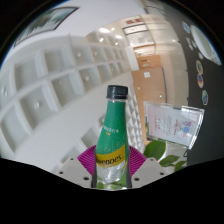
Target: Pour water
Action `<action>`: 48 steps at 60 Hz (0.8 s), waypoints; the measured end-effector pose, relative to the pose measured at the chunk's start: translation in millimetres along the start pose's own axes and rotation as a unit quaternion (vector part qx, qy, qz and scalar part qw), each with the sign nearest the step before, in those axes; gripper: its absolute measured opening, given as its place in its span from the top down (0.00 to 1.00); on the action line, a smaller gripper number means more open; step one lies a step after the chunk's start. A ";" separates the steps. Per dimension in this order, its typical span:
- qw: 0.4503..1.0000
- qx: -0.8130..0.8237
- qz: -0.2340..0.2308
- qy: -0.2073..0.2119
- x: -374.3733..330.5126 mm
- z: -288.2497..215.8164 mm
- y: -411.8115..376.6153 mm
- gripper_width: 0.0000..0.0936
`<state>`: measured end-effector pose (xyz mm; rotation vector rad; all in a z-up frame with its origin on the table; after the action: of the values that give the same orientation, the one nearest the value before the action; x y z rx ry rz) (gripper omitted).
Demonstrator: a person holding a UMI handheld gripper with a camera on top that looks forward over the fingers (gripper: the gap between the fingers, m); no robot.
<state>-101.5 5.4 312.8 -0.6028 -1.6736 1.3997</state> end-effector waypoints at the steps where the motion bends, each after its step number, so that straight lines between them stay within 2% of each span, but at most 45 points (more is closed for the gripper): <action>1: 1.000 0.023 -0.005 0.005 -1.1 -11.0 4.5 0.57; 7: 0.988 0.144 -0.026 0.040 -6.5 -67.3 38.4 0.58; 15: 0.968 0.238 -0.018 0.080 -23.5 -116.9 85.7 0.58; 24: 0.967 0.242 -0.002 0.077 -33.4 -123.6 99.7 0.58; 31: 0.965 0.252 -0.006 0.068 -26.4 -131.2 99.1 0.58; 39: 0.984 0.161 0.018 0.072 -31.5 -134.2 64.0 0.58; 43: 0.994 0.055 0.045 0.087 -49.2 -145.0 32.6 0.58; 48: 0.984 -0.115 0.074 0.112 -38.9 -147.4 -0.3 0.58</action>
<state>42.4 54.4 303.2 -0.9969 -1.6455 1.1964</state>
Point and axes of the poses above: the point between the fingertips, and its own axes, seen from behind it with the camera up: y to the right, z down, x forward, the way the camera looks, the point moved 6 cm from there along -x, backward, against the way the camera looks, and after that the axes turned 15 degrees about z, right-handed, at the moved point
